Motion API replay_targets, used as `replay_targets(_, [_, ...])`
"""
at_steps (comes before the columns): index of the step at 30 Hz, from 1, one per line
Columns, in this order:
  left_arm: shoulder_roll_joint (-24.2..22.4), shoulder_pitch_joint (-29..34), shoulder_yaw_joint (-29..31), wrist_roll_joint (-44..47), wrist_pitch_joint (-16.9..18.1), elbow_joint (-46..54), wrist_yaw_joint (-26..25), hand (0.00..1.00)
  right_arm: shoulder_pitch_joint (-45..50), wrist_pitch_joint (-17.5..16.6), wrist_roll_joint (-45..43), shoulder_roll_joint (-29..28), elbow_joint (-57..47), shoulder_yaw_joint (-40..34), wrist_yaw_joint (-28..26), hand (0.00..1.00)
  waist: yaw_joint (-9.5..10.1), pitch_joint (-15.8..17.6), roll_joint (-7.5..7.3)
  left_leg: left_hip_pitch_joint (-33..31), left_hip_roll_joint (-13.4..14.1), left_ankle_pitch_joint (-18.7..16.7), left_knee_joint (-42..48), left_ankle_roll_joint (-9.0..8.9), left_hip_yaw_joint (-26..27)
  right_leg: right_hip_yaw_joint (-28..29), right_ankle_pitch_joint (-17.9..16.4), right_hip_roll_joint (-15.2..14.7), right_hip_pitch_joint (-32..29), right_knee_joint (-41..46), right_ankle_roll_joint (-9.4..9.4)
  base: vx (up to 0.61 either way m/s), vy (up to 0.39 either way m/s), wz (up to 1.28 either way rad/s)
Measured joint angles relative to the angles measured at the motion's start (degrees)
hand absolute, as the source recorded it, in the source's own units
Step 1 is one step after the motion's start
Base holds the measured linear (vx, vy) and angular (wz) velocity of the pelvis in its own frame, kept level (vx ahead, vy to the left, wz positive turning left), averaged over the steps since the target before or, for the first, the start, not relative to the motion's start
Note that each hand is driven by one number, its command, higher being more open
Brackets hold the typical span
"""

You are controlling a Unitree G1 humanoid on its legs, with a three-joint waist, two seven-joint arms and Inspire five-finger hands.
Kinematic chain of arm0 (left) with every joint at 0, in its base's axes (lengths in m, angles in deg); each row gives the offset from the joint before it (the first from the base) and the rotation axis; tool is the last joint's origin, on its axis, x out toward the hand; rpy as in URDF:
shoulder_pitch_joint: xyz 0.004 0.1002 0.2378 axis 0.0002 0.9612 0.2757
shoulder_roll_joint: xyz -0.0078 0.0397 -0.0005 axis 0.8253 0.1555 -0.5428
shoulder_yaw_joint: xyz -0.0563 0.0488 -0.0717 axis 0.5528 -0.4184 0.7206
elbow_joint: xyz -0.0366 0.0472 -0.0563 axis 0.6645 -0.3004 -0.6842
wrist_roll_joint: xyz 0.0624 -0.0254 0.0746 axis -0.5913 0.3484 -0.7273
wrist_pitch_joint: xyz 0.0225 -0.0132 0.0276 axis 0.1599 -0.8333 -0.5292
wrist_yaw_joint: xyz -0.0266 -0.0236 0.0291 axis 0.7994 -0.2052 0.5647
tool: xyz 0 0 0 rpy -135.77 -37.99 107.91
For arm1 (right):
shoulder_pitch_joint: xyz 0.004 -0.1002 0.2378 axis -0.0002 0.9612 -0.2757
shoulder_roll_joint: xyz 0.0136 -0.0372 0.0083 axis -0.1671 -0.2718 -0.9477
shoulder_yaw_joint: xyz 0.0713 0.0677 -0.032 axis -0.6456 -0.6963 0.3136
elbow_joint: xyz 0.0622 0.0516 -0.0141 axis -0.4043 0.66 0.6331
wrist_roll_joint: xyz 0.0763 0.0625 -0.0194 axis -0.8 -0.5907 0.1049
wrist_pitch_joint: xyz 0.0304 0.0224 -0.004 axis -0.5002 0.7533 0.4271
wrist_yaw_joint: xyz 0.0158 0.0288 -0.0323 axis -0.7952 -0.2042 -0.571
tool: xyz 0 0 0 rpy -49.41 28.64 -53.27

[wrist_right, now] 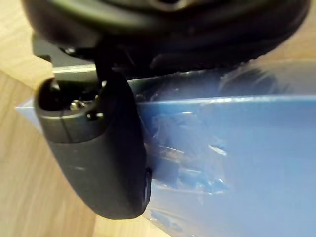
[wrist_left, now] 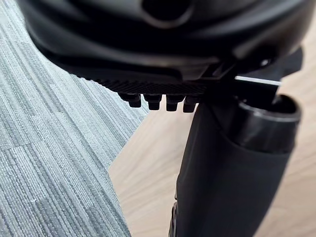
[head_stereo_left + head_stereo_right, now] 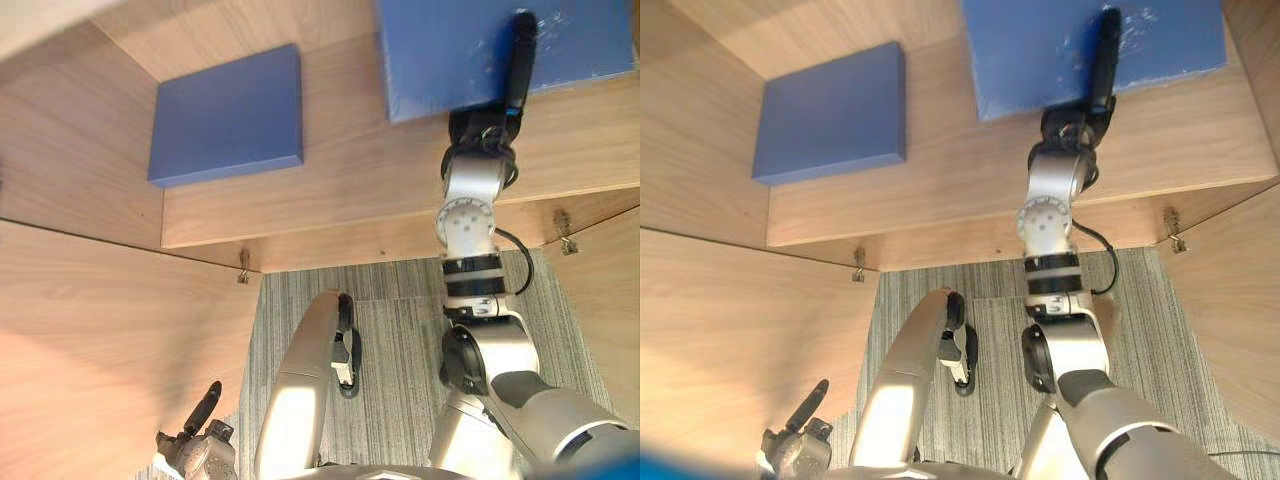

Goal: Walk over to the cabinet, pick up the folder, carry it to the office cabinet, place the folder inside the office cabinet, then close the office cabinet door

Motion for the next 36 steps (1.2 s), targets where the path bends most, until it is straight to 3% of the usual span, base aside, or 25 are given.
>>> replay_targets(4, [-0.01,-0.73,0.14,1.47,-1.05,-2.42,-0.13,1.00,-0.68,-3.01,-1.61,-0.62,0.03,-0.88,0.93,1.00,0.40,0.21,0.06,-0.01,-0.02,-0.11,0.20,-0.15,-0.14,0.29,0.01,0.70,-0.07,0.35,0.03,0.00,-0.112,0.00])
replay_targets(9, [-0.02,-0.73,0.21,1.68,-1.23,-3.49,-0.69,1.00,-1.20,-3.42,-1.48,-0.76,-0.08,-0.83,2.32,1.00,0.64,0.21,0.06,0.11,0.35,-0.10,0.19,-0.15,-0.22,0.20,0.01,1.29,-0.10,0.42,0.02,0.04,-0.127,-0.04])
replay_targets(14, [-0.03,-0.74,0.51,1.68,-1.39,-3.48,-0.95,1.00,2.58,-0.90,6.91,-0.90,-4.41,2.03,6.99,1.00,0.36,0.23,0.03,0.13,0.55,-0.14,0.10,-0.23,-0.46,-0.22,0.00,1.51,0.19,0.04,0.00,0.06,-0.119,-0.01])
replay_targets(24, [-0.13,-0.74,1.88,1.51,-2.55,-3.21,-1.93,1.00,21.66,2.55,17.12,-3.43,-20.72,12.51,6.77,1.00,-1.15,1.30,-1.72,2.91,1.52,-0.32,-2.60,-0.61,-0.23,-1.00,0.04,2.21,2.92,-2.80,0.05,0.07,-0.094,-0.06])
replay_targets(30, [-0.12,-0.75,2.20,0.71,-2.79,-3.14,-1.93,1.00,33.39,9.66,29.55,-2.09,-27.21,16.82,2.74,1.00,-3.11,2.04,-3.20,4.42,1.73,-0.47,-3.42,-0.87,-0.16,-1.29,0.03,2.31,4.66,-3.90,0.05,0.07,-0.084,-0.04])
replay_targets(36, [-0.01,-0.70,2.37,-1.78,-2.65,-2.55,-1.85,1.00,38.75,16.27,37.57,9.03,-27.76,16.50,-5.28,1.00,-4.09,2.42,-5.10,4.87,1.84,-0.75,-4.33,0.10,0.00,-1.66,0.14,2.17,5.32,-5.09,0.16,0.06,-0.075,-0.02])
